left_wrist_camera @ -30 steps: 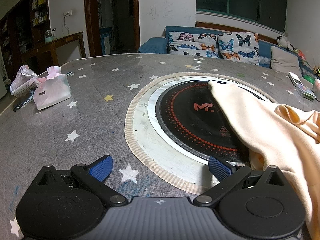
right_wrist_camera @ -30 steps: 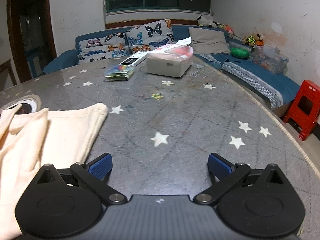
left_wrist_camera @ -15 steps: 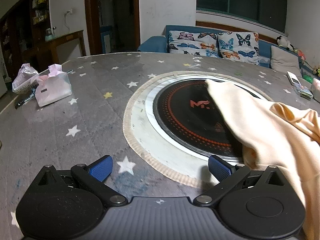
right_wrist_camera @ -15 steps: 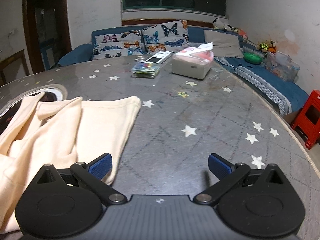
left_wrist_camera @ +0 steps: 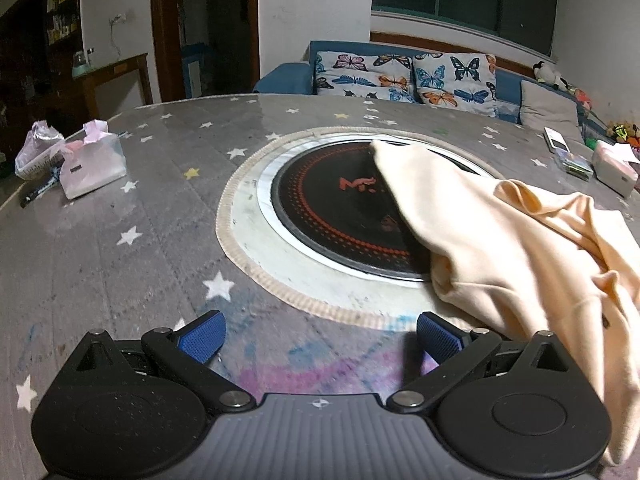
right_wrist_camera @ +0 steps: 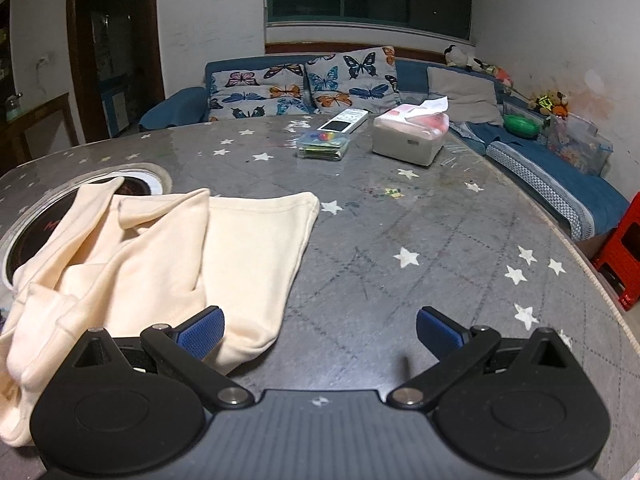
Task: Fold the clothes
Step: 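Move both grippers toward the cream sweatshirt lying on the table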
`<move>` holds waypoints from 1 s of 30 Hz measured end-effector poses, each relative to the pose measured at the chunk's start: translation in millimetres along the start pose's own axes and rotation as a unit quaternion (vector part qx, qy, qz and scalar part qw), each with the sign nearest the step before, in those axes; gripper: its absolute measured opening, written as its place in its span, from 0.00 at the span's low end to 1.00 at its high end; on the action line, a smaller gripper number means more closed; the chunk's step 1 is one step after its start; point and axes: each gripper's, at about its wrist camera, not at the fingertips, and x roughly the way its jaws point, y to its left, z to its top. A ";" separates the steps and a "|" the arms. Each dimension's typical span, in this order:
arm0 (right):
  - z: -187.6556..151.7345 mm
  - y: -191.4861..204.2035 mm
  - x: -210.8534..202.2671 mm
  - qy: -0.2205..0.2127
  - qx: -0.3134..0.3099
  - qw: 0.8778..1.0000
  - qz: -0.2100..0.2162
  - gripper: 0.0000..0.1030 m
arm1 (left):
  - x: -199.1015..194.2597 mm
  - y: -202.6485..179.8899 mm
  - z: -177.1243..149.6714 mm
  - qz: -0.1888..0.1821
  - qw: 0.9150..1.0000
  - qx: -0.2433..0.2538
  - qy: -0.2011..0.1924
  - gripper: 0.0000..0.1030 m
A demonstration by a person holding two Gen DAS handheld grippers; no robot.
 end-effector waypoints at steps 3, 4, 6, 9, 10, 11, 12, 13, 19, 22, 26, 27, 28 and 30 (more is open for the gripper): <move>-1.3 2.7 -7.2 -0.003 -0.004 1.000 0.007 1.00 | -5.0 -4.2 -2.1 -0.011 1.000 0.001 0.005 1.00; -2.0 4.0 -9.5 -0.004 -0.006 1.000 0.009 1.00 | -6.7 -6.2 -2.9 -0.013 1.000 0.003 0.005 1.00; -3.7 7.2 -14.0 -0.005 -0.009 1.000 0.014 1.00 | -9.3 -9.6 -4.2 -0.017 1.000 0.005 0.007 1.00; -6.1 11.7 -20.5 -0.006 -0.014 1.000 0.022 1.00 | -12.4 -14.7 -5.6 -0.020 1.000 0.009 0.011 1.00; -7.0 12.8 -22.3 -0.006 -0.014 1.000 0.025 1.00 | -13.7 -16.2 -6.0 -0.022 1.000 0.010 0.012 1.00; -8.0 14.5 -24.3 -0.006 -0.015 0.999 0.029 1.00 | -15.0 -17.7 -6.4 -0.024 1.000 0.010 0.012 1.00; -9.2 16.4 -26.4 -0.007 -0.017 0.999 0.032 1.00 | -16.2 -19.1 -6.8 -0.026 1.000 0.011 0.013 1.00; -10.2 18.0 -28.0 -0.006 -0.019 0.999 0.035 1.00 | -17.2 -20.1 -7.1 -0.026 0.999 0.012 0.013 1.00; -16.5 26.8 -36.0 -0.004 -0.028 0.998 0.050 1.00 | -22.6 -26.0 -8.5 -0.032 0.999 0.016 0.016 1.00; -18.4 30.2 -39.3 -0.004 -0.029 0.998 0.057 1.00 | -25.3 -27.8 -9.5 -0.037 0.999 0.018 0.017 1.00; -21.6 36.6 -42.5 -0.003 -0.036 0.997 0.064 1.00 | -29.0 -32.1 -11.4 -0.042 0.999 0.022 0.017 1.00; -22.5 38.3 -43.2 -0.002 -0.038 0.997 0.065 1.00 | -29.8 -33.4 -11.9 -0.043 0.999 0.024 0.017 1.00; -23.3 40.0 -43.6 -0.001 -0.039 0.997 0.067 1.00 | -30.5 -34.6 -12.4 -0.044 0.999 0.026 0.017 1.00; -24.9 42.6 -44.1 0.000 -0.039 0.997 0.072 1.00 | -31.2 -36.7 -13.2 -0.045 0.998 0.028 0.017 1.00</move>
